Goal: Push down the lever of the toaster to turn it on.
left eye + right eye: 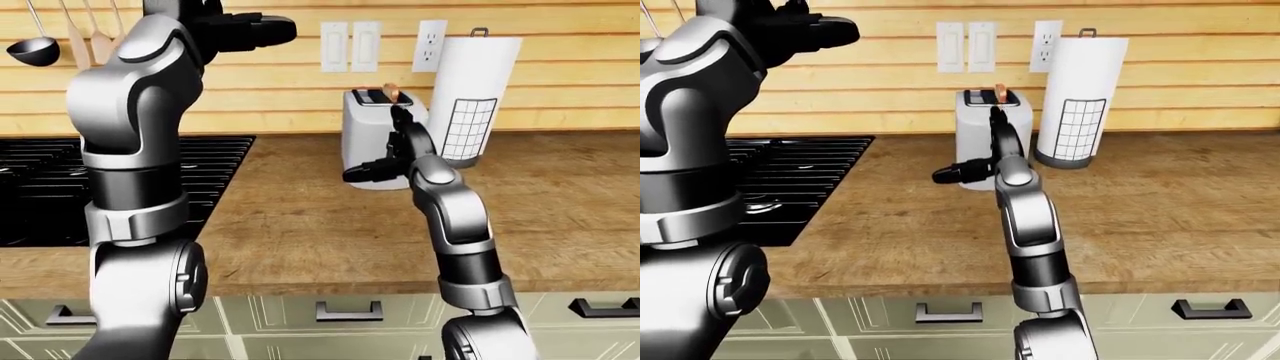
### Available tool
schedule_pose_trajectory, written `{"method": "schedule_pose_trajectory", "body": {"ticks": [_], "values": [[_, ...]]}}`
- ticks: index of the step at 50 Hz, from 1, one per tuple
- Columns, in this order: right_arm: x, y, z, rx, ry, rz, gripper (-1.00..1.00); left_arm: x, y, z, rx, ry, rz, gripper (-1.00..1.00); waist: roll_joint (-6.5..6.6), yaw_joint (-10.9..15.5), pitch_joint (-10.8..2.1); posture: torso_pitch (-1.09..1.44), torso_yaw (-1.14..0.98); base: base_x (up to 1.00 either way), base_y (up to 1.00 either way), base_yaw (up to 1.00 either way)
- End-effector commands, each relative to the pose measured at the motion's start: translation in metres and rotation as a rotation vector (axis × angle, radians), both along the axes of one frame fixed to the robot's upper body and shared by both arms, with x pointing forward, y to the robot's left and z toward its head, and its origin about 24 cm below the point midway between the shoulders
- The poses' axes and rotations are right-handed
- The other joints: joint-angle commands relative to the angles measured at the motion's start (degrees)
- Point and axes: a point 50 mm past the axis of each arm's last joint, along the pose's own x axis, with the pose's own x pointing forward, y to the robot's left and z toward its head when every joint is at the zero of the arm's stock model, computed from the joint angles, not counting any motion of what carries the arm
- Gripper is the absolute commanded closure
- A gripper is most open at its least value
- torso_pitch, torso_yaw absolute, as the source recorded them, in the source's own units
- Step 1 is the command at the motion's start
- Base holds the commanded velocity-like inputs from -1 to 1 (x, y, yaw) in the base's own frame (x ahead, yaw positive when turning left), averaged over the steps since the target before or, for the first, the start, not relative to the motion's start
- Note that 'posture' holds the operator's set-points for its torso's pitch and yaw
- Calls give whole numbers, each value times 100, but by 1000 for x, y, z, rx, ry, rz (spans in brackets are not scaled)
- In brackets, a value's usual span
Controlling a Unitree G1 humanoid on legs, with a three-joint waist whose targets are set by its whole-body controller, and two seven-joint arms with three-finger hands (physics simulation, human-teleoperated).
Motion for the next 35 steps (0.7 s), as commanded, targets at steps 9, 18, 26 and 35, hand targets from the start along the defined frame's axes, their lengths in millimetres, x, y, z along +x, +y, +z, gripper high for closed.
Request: {"method": "schedule_pose_trajectory", "body": {"ticks": [9, 18, 26, 35], "values": [[2, -3, -10, -1, 50, -20, -100, -7, 0, 19, -6, -87, -3, -100, 37, 7, -20, -37, 0, 0, 0, 0], [3, -5, -23, 5, 69, -27, -100, -7, -2, 18, -7, -87, -6, -100, 41, 2, -16, -37, 0, 0, 0, 0], [5, -6, -33, 13, 83, -33, -100, -7, -3, 19, -8, -87, -9, -100, 48, -5, -12, -37, 0, 0, 0, 0], [7, -6, -38, 14, 91, -35, -100, -7, -2, 18, -9, -88, -9, -100, 46, -3, -6, -37, 0, 0, 0, 0]]}}
